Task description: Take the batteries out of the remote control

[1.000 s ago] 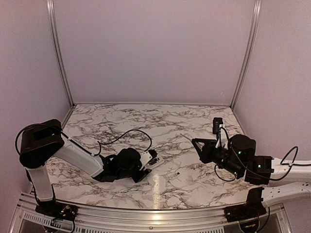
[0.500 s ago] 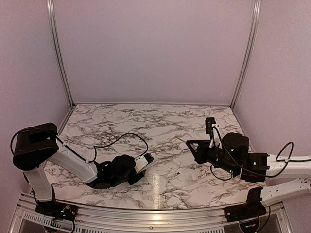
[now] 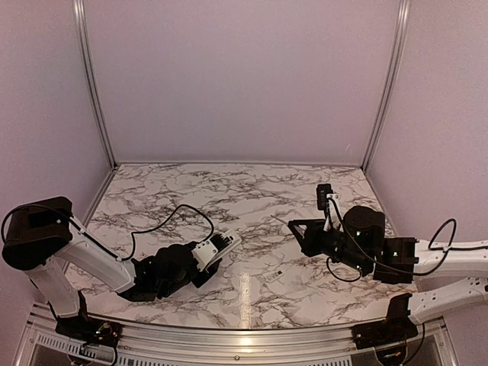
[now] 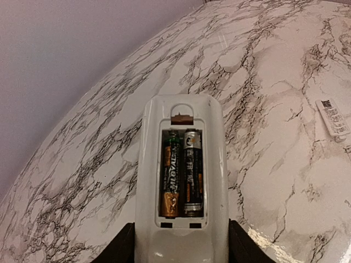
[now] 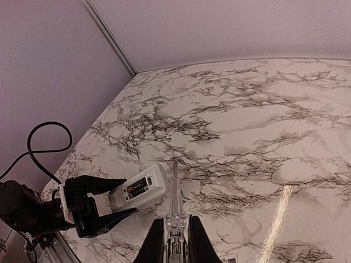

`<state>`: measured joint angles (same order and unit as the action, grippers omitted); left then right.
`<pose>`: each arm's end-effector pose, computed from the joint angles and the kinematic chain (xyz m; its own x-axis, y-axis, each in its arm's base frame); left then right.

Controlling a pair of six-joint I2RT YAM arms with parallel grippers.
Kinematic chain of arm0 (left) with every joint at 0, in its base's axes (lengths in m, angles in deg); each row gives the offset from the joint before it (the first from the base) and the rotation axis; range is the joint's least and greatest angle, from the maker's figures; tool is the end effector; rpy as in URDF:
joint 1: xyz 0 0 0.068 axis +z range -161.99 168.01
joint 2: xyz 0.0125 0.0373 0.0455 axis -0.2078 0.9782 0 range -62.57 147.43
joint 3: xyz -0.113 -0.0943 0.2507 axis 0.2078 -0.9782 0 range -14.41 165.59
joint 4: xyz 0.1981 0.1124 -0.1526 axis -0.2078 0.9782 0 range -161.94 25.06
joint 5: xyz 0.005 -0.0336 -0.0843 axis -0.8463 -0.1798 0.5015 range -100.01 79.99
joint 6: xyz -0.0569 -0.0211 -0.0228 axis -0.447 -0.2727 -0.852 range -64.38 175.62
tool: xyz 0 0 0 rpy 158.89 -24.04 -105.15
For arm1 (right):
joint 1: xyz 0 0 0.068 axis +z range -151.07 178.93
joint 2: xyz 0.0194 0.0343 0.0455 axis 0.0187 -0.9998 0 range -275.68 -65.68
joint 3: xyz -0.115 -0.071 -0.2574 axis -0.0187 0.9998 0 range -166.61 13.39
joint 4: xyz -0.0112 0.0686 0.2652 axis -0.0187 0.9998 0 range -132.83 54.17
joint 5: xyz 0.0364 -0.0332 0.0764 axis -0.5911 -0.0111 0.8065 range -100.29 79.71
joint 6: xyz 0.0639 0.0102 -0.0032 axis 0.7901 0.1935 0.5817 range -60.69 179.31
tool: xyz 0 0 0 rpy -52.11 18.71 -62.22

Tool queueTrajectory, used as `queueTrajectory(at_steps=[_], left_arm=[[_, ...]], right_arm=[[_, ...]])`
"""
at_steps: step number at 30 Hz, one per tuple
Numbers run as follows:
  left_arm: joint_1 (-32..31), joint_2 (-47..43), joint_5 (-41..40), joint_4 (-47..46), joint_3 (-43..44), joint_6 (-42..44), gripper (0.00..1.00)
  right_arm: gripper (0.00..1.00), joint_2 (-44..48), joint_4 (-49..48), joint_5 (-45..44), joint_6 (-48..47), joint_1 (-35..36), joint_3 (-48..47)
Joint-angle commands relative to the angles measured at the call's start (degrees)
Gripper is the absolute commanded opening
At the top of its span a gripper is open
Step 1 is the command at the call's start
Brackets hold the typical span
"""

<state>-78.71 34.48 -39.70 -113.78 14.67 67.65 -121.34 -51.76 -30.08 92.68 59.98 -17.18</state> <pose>0.1468 -0.2777 0.1247 -0.0405 0.5524 -0.8326 0.6449 0.6509 0.4005 0.1298 0.1991 0.2576 -0.4788 0.2037 -0.8540 -0.4821 0.7519 0.4496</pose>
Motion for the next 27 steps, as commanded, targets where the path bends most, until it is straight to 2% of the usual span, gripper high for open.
queueTrajectory(at_steps=[1,6,10,17,27], left_arm=[[-0.3,0.8,-1.9,-4.6,0.8,0.2,0.00],[-0.3,0.8,0.0,-12.7,-2.5,3.3,0.00],[-0.3,0.8,2.7,-20.1,-5.8,6.3,0.00],[-0.3,1.4,0.9,-21.3,-5.5,6.4,0.00],[-1.1,1.4,-2.4,-15.4,-2.4,5.0,0.00]], right_arm=[[0.00,-1.8,1.0,0.2,-0.7,-0.3,-3.7],[0.00,-2.5,3.4,0.5,-2.0,-0.3,-5.5],[0.00,-3.2,10.4,2.1,-5.3,-0.3,-9.0],[0.00,-4.5,13.8,9.3,-7.3,-0.3,-11.8],[0.00,-14.5,11.8,15.2,-7.4,0.9,-16.3]])
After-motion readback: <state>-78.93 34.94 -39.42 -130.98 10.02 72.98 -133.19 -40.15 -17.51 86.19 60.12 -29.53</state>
